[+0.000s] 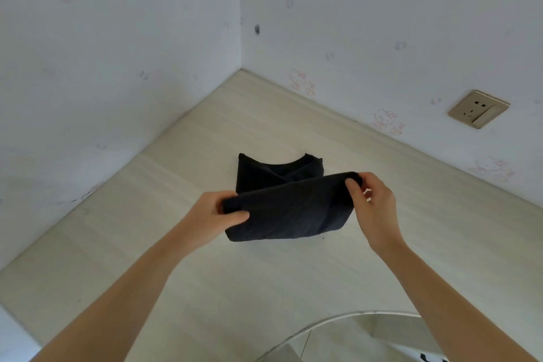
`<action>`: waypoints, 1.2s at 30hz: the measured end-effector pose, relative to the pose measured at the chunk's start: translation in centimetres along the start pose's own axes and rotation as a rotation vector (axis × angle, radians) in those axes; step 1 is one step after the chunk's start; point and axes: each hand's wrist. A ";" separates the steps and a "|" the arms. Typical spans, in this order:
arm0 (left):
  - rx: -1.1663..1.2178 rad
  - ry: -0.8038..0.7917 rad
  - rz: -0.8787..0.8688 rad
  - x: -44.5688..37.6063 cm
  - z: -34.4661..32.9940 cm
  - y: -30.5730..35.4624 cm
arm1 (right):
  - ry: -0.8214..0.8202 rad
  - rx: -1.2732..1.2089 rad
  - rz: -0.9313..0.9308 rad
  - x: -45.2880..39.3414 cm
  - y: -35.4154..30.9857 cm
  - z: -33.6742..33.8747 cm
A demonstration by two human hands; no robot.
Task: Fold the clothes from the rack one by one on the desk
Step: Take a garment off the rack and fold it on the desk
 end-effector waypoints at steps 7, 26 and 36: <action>0.439 0.251 0.090 -12.7 3.0 0.4 | -0.001 -0.141 -0.247 -13.4 1.2 -2.3; -0.124 0.240 0.571 -14.5 -3.3 -8.7 | -0.390 0.001 -0.737 -12.5 11.1 -8.8; -0.270 0.306 0.602 -8.9 -5.6 -10.3 | -0.364 -0.315 -0.853 -4.2 11.8 -8.0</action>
Point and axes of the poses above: each hand's wrist, its own x-axis away from the middle knuckle, its own z-axis out of the back of the hand, y = z × x, and after that the axes turned 11 degrees about -y, right-handed
